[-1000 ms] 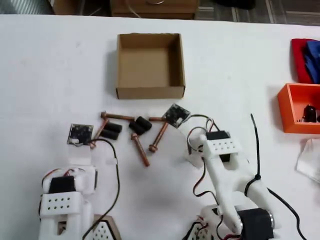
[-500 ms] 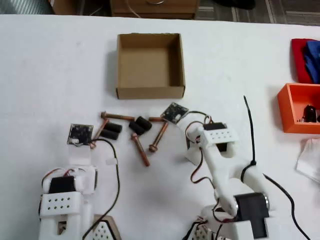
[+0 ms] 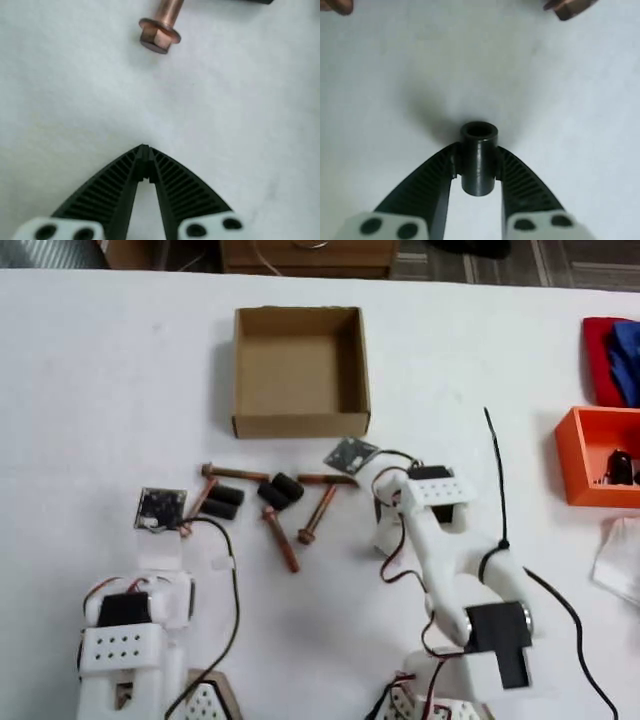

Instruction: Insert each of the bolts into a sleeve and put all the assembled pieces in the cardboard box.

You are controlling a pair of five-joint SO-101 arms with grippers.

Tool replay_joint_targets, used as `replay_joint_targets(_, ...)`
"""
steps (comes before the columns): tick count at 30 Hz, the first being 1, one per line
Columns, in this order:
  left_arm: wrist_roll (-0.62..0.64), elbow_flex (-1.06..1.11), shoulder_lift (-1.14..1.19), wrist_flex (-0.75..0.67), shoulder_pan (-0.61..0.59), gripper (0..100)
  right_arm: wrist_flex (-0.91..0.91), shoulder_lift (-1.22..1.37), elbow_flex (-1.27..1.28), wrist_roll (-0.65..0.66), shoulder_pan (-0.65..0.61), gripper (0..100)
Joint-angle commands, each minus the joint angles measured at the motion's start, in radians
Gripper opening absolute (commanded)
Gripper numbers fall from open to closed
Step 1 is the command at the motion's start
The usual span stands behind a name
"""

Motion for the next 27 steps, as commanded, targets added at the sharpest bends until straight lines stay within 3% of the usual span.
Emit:
replay_joint_targets(1, 0.005, -0.001, -0.005, -0.012, -0.008, 3, 0.076, -0.225, 0.003, 0.002, 0.067, 2.4)
replay_joint_targets(6, 0.005, -0.001, -0.005, -0.012, -0.008, 3, 0.128, -0.684, 0.115, -0.025, 0.134, 2.3)
replay_joint_targets(12, 0.005, -0.001, -0.005, -0.012, -0.008, 3, 0.117, -1.098, 0.229, -0.229, 0.016, 2.3)
replay_joint_targets(16, 0.002, -0.001, -0.005, -0.012, -0.008, 3, 0.025, -1.175, 0.302, -0.376, -0.028, 2.3)
replay_joint_targets(23, 0.002, -0.001, -0.005, -0.012, 0.006, 3, -0.203, -1.162, 0.516, -0.419, -0.033, 2.3)
replay_joint_targets(27, 0.002, -0.001, -0.005, -0.012, 0.006, 3, -0.263, -1.167, 0.591, -0.511, -0.033, 2.3)
